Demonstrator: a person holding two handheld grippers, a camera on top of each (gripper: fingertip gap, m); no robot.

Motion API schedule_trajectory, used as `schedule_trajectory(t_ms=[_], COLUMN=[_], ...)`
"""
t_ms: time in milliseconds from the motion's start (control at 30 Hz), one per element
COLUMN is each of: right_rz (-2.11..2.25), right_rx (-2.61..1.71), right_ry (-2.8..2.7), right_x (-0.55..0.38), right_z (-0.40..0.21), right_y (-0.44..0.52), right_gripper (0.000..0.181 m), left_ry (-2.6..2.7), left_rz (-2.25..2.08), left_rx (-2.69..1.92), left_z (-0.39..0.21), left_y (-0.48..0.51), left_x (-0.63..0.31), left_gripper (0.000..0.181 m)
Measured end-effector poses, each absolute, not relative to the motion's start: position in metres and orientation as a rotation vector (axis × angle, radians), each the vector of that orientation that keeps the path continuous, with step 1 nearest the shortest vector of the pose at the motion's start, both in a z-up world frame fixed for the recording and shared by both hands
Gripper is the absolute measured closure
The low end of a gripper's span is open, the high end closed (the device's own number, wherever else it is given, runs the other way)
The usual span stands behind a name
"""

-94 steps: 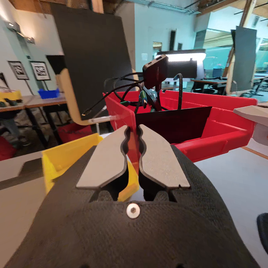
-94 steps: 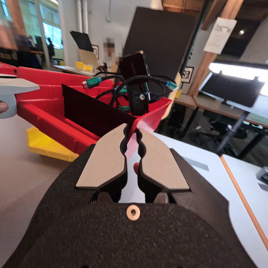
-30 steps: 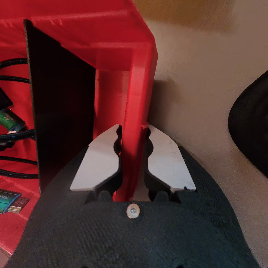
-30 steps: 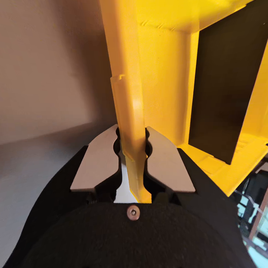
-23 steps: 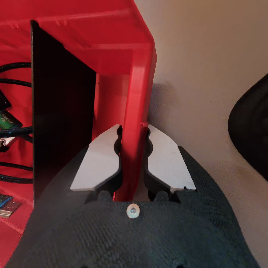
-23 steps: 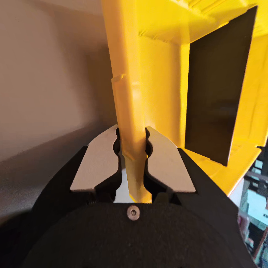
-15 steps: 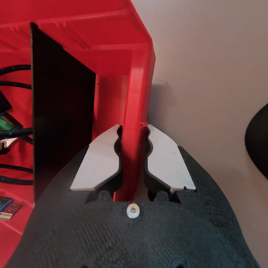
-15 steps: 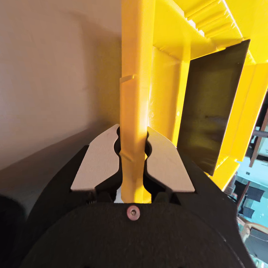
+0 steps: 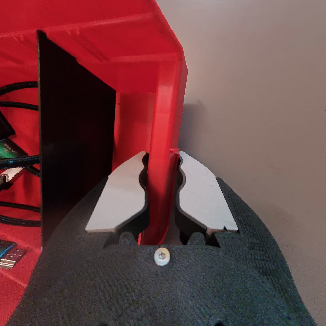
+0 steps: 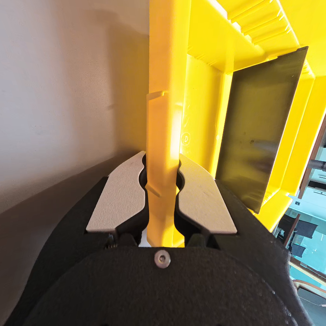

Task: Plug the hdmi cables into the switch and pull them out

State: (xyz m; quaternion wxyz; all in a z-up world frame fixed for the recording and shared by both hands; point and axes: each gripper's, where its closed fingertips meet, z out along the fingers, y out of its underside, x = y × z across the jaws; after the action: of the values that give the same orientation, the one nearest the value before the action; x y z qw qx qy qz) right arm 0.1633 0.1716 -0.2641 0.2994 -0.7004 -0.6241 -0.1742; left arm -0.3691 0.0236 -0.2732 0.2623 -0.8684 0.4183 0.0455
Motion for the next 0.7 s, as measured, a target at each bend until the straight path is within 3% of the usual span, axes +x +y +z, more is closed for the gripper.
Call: schedule_trajectory(t_ms=[300, 567, 700], right_rz=[-0.379, 0.257, 0.561], right_rx=[-1.906, -1.747, -1.661], right_ry=[-1.584, -1.171, -0.918], right_x=[0.150, 0.044, 0.007], right_z=[-0.255, -0.162, -0.145], right_y=[0.161, 0.122, 0.113], right_gripper=[0.150, 0.148, 0.143], left_ry=[1.140, 1.145, 1.096], left_rz=[0.122, 0.156, 0.264], left_rx=[-2.343, -2.317, -2.269], left_z=[-0.273, -0.272, -0.269], left_y=[0.028, 0.040, 0.052], left_x=[-0.371, -0.374, -0.379], left_gripper=[0.151, 0.150, 0.146])
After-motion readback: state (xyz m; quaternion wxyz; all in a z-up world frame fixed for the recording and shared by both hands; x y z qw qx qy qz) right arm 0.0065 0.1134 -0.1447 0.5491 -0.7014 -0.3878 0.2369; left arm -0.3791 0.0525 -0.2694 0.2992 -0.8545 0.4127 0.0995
